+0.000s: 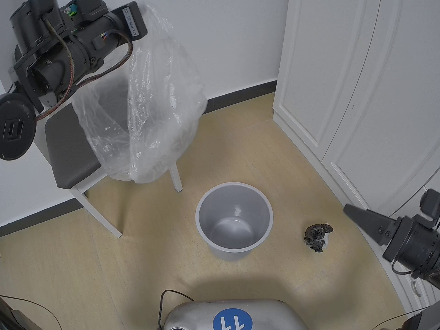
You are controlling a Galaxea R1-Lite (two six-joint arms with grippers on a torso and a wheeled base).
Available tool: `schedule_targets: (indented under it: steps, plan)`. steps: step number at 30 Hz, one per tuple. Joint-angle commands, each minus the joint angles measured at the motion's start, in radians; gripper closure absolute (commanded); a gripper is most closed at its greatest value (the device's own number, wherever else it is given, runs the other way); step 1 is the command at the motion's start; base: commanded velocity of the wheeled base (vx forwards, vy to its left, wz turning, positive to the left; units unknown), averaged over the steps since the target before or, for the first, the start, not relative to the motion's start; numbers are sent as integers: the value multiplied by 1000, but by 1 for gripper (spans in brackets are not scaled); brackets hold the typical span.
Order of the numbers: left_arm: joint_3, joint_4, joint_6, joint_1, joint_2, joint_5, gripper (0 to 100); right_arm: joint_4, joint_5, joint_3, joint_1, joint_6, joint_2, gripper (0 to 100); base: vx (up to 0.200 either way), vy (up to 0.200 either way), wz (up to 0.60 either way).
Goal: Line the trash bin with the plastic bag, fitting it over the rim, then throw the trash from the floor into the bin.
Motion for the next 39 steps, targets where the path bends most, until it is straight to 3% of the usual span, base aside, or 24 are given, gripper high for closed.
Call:
schedule_targets:
  steps: [1, 8, 18, 27, 32, 39]
  plan:
    - [-17, -2, 0, -65, 2, 18, 100, -27, -1, 10, 66, 17, 99, 0, 0, 0, 0]
    - [-17, 0, 4, -116, -10, 26, 100, -128, -3, 13, 148, 17, 241, 0, 0, 0, 0]
    - [-16, -6, 6, -161, -8, 82, 100, -515, -34, -25, 238, 4, 606, 0, 0, 0, 0]
    - [-5, -9, 4, -196, -25, 102, 100, -809, -52, -157, 237, -1, 933, 0, 0, 0, 0]
    - [17, -15, -2, -216, -28, 104, 100, -960, -57, -262, 218, -53, 1054, 0, 0, 0, 0]
    - [72, -20, -2, -268, -60, 105, 100, -980, -63, -446, 160, -130, 1160, 0, 0, 0, 0]
